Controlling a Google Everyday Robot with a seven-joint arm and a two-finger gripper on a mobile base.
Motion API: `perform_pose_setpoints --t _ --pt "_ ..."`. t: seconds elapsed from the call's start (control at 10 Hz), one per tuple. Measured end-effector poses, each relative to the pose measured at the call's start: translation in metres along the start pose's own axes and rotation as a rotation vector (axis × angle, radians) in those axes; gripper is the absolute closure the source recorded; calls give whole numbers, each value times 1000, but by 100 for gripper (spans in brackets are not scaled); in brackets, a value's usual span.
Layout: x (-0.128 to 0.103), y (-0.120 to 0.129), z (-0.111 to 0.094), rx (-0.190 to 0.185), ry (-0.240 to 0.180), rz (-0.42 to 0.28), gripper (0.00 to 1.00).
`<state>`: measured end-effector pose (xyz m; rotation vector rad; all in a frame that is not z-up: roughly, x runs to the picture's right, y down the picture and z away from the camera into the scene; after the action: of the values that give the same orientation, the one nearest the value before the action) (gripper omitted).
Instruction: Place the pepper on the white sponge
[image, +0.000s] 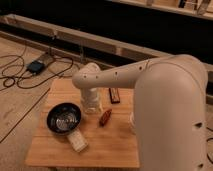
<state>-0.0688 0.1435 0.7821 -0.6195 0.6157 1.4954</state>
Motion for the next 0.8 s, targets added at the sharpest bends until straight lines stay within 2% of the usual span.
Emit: perform_pose_setpoints --t 0.4,0.6,0.8 --pt "-5 -24 35 -4 30 58 35" --pt "-9 -35 49 2 41 75 35" --pt "-12 -39 58 -7 50 84 35"
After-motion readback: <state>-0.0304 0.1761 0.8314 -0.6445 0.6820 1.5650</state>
